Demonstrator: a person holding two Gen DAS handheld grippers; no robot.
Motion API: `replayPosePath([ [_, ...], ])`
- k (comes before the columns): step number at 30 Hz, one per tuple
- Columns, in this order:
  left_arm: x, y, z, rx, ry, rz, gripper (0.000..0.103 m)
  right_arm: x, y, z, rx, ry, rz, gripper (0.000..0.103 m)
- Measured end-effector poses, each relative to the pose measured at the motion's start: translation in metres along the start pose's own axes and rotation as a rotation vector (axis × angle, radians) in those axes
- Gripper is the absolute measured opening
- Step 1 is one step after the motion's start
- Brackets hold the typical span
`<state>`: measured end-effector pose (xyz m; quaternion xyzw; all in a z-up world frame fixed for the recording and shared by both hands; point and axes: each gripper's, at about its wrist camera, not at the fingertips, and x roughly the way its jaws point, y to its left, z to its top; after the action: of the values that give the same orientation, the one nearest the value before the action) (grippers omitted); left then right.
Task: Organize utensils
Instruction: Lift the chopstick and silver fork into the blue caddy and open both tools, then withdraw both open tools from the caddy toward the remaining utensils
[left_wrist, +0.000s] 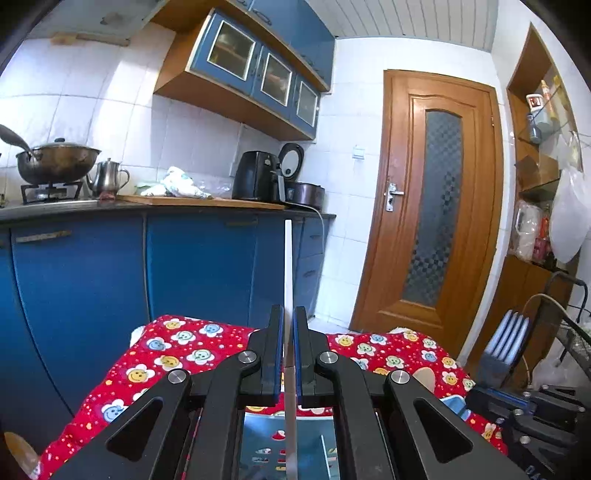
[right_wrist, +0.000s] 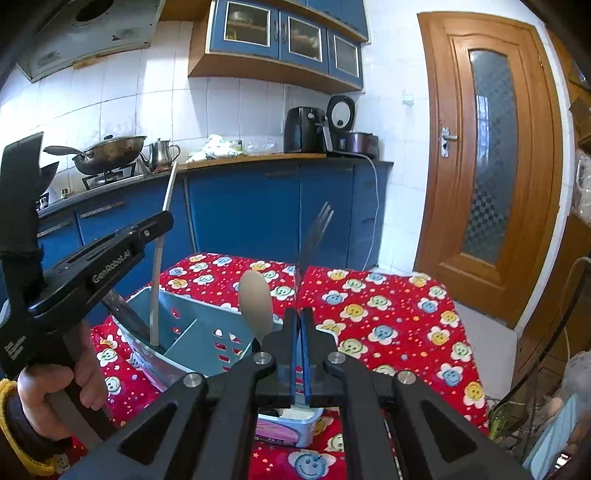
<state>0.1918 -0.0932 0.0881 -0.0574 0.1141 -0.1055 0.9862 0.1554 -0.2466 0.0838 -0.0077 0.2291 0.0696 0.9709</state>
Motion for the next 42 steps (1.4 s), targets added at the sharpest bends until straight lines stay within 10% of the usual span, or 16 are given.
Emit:
replayPosePath([
  [12, -0.006, -0.009, 0.002, -0.004, 0.064, -0.109, 0.045, -0.006, -0.006, 0.002, 0.087, -0.033, 0.056, 0.025],
  [42, -0.088, -0.018, 0.017, 0.005, 0.172, -0.228, 0.049, -0.091, -0.009, -0.019, 0.23, -0.073, 0.08, 0.047],
])
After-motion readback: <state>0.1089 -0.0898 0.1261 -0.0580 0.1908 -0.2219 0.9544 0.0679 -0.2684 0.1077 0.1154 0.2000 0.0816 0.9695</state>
